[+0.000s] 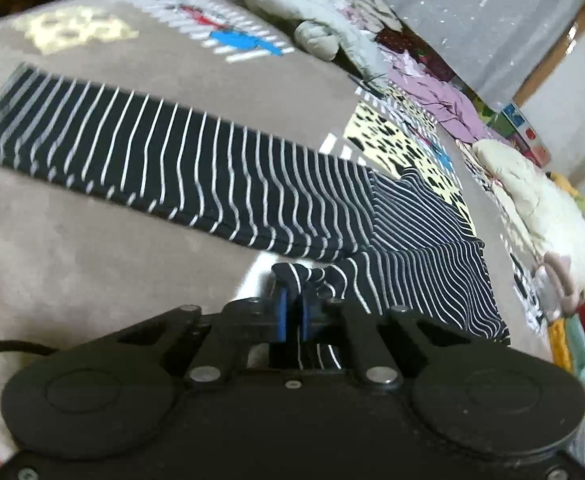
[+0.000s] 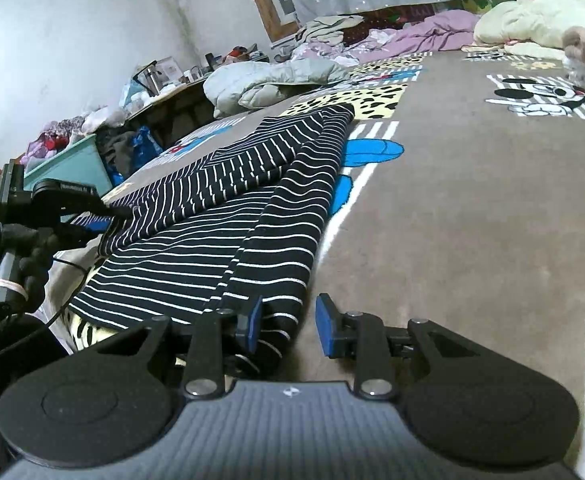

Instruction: Fold clothes

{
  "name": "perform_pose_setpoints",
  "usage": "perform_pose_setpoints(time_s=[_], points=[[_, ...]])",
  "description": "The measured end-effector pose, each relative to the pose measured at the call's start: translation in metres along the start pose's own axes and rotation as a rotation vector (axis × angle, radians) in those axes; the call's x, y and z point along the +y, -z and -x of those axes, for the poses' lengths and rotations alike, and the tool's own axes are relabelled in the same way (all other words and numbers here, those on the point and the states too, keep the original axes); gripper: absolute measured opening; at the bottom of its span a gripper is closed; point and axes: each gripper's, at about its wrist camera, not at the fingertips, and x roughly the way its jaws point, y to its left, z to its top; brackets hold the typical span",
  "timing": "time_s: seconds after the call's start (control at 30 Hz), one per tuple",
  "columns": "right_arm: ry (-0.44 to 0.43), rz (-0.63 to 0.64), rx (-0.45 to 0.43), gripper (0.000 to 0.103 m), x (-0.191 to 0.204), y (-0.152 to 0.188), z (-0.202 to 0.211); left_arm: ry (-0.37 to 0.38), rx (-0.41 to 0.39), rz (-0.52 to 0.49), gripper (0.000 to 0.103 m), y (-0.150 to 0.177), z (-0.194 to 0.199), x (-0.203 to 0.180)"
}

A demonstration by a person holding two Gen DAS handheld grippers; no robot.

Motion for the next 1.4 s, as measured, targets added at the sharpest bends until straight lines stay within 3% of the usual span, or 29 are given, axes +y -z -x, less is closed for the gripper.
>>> perform_pose_setpoints(time_s=[0.23,0.43,0.6,0.87,0.93,1.1,1.2,1.27,1.4], points=[[-0.003,-0.105,-0.063,0.031,-0.014,-0.003,0.018,0.036,-0.107,-0.145,0.003,-0.024,0.031,-0.042],[0.015,-0.203,-0.108,0.031,-0.031,-0.003,0.026,0.067,-0.163,-0.265,0.003,-0.024,0.046,-0.075],[-0.046,-0.232,-0.093,0.031,-0.032,-0.013,0.018,0.096,-0.21,-0.365,0.003,-0.023,0.059,-0.103],[-0.244,-0.488,-0.1,0.031,-0.071,-0.084,-0.043,0.124,-0.375,-0.885,0.003,0.025,0.088,-0.186],[-0.255,-0.516,-0.093,0.031,-0.076,-0.103,-0.067,0.115,-0.396,-0.952,0.003,0.033,0.086,-0.193],[-0.267,-0.598,-0.03,0.031,-0.087,-0.135,-0.129,0.121,-0.412,-1.004,0.003,0.034,0.081,-0.195],[-0.266,-0.633,0.037,0.031,-0.09,-0.14,-0.163,0.19,-0.435,-1.077,0.003,0.042,0.089,-0.198],[-0.261,-0.656,0.076,0.029,-0.091,-0.142,-0.181,0.259,-0.436,-1.184,0.003,0.061,0.091,-0.201],[-0.286,-0.729,0.078,0.029,-0.098,-0.145,-0.198,0.314,-0.386,-1.456,0.003,0.117,0.08,-0.205]])
